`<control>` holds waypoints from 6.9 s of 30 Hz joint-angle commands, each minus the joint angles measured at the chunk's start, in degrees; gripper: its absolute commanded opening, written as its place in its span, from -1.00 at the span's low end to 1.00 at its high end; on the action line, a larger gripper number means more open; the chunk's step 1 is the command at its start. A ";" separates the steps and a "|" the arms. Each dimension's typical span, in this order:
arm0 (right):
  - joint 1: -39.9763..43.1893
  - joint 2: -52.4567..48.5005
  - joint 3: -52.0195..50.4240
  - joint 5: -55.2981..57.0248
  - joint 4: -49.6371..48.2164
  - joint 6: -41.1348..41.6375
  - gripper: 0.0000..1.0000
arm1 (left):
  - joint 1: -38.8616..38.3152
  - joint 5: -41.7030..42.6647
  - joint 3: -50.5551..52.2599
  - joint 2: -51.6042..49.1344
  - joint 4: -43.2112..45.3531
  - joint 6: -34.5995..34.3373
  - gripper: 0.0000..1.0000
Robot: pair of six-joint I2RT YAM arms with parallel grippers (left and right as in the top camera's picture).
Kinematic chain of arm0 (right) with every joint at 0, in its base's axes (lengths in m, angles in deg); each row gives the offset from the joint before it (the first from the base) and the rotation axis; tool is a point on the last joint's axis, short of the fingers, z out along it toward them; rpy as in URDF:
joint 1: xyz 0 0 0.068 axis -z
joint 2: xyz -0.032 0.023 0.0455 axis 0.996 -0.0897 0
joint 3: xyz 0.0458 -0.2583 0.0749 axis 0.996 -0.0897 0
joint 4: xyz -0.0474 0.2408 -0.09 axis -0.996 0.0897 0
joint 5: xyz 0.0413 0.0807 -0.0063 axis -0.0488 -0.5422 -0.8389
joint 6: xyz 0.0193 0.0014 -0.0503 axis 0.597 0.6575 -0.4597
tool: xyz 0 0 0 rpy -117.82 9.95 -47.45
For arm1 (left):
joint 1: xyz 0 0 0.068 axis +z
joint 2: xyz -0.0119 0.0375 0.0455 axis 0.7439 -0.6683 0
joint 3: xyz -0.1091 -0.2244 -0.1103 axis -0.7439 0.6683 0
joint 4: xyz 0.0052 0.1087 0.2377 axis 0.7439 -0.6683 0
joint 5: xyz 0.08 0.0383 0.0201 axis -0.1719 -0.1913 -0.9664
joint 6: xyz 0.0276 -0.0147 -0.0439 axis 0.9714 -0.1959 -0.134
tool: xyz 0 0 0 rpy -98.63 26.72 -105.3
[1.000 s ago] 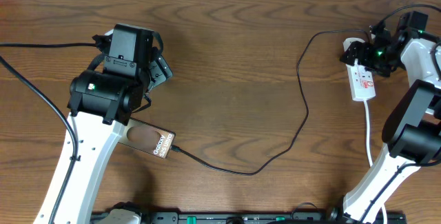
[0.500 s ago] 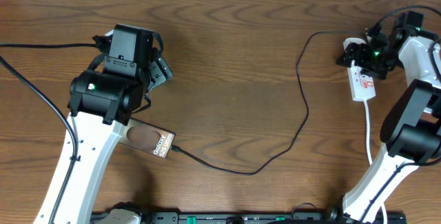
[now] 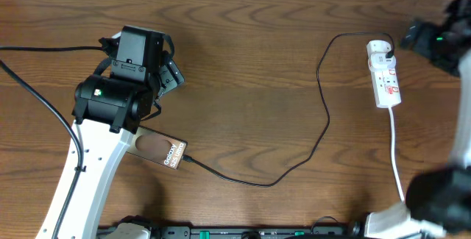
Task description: Plug charger to phone and switch on socket
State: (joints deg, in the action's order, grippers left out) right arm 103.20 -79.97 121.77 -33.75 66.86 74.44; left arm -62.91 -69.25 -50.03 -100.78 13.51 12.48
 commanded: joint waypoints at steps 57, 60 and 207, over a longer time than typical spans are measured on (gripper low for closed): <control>-0.44 26.34 0.76 4.66 11.41 9.99 0.99 | -0.07 -3.28 0.76 1.03 -1.84 2.36 0.70; -0.44 26.34 0.76 4.66 11.41 9.99 0.99 | -0.07 -6.56 5.16 5.49 -0.76 2.29 0.70; -21.46 96.19 -103.27 6.54 -61.27 -8.68 0.98 | 21.31 17.92 81.81 75.78 54.53 39.63 0.70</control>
State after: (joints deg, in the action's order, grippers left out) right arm 82.24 15.06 18.56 -26.63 5.09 70.14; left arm -41.82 -52.90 30.99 -25.28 70.25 51.76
